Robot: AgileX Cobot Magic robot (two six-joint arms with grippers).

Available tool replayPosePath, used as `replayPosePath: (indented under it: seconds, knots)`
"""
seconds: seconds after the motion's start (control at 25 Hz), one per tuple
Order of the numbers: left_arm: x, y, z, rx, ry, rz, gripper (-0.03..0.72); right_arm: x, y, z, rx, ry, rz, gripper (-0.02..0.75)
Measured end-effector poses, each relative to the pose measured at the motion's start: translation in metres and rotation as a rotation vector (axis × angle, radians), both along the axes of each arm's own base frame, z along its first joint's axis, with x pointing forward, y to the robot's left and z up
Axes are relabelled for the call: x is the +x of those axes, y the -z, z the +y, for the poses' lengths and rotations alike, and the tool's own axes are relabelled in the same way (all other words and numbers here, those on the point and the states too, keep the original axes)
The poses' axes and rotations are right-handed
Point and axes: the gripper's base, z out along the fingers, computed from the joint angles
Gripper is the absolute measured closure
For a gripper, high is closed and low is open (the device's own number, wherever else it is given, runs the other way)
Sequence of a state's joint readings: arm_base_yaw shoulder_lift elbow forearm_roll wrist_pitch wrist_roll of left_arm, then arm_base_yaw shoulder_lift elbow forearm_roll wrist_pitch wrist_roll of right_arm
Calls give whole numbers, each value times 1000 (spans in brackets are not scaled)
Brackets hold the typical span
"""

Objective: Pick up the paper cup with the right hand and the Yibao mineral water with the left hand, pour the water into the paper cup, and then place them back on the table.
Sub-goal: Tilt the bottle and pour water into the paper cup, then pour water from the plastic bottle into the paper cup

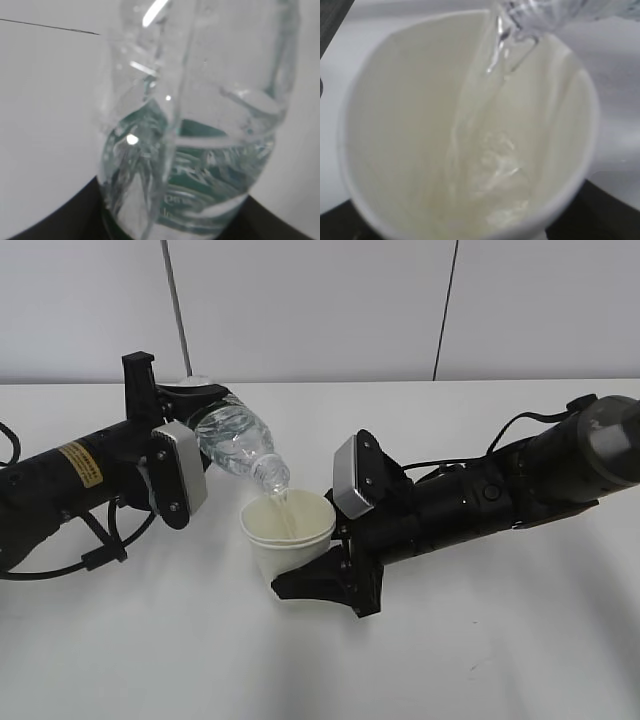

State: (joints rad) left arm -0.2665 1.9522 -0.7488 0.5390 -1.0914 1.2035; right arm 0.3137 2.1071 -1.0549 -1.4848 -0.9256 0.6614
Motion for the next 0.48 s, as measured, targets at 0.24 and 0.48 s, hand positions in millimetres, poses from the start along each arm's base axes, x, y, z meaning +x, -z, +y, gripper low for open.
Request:
replayPosePath:
  seconds: [0.24,0.48]
  knots:
    - [0,0,0,10,0,-10,341,1,1,-1,-18,11,-2,217]
    - [0,0,0,17,1,-16,341,2,4,-3,-51,24,-10,217]
